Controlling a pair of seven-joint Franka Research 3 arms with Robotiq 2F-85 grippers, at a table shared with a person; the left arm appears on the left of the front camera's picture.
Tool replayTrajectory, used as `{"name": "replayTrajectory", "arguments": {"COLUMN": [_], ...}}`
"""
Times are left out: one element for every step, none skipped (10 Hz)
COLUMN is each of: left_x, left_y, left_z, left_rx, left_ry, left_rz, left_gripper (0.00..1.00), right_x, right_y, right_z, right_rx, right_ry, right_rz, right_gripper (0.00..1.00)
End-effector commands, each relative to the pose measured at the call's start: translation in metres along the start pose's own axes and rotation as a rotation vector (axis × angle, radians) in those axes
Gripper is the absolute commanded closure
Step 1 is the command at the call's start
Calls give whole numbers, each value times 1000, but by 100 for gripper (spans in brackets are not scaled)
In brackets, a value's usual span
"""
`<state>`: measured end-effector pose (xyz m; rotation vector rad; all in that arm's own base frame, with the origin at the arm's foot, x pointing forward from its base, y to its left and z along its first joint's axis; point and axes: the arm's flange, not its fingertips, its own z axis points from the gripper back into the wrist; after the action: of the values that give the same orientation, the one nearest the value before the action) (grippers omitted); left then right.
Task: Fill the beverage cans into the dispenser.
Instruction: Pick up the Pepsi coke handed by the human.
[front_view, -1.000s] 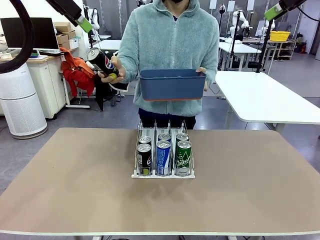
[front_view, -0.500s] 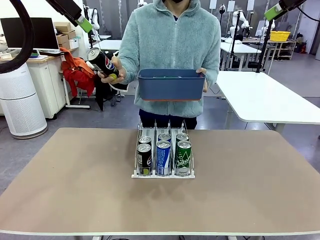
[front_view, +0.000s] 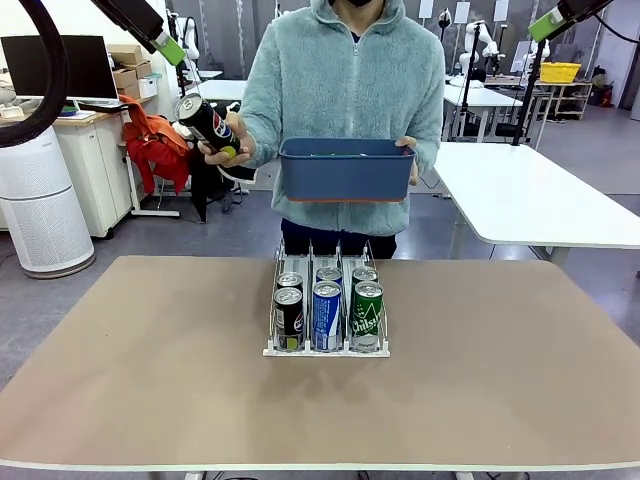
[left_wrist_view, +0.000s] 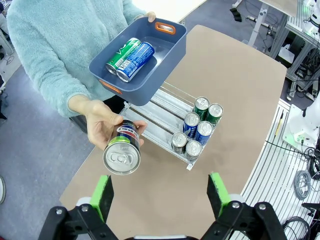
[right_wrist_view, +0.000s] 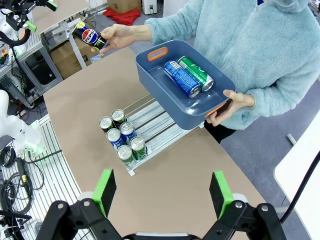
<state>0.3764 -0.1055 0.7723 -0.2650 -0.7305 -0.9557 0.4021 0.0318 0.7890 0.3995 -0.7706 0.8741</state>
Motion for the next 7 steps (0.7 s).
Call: {"name": "replayTrajectory", "arguments": {"left_x": [-2, -2, 0, -3, -1, -1, -7], "left_y": [1, 1, 0, 2, -6, -7, -3], "left_z": [-1, -1, 0, 1, -4, -16, -22], "left_rx": [14, 14, 0, -5, 11, 38, 61], "left_ry": [0, 0, 0, 9, 2, 14, 39], "left_rz": [3, 3, 0, 41, 80, 92, 82], "left_gripper": [0, 0, 0, 0, 0, 0, 0], "right_x": [0, 0, 0, 0, 0, 0, 0], "right_y": [1, 1, 1, 1, 1, 1, 1], "right_z": [-1, -1, -1, -1, -1, -1, -1], "right_rx": [4, 4, 4, 4, 4, 4, 4], "right_ry": [0, 0, 0, 0, 0, 0, 0], "right_rz": [-3, -3, -3, -3, -3, -3, -3], "right_gripper": [0, 0, 0, 0, 0, 0, 0]}}
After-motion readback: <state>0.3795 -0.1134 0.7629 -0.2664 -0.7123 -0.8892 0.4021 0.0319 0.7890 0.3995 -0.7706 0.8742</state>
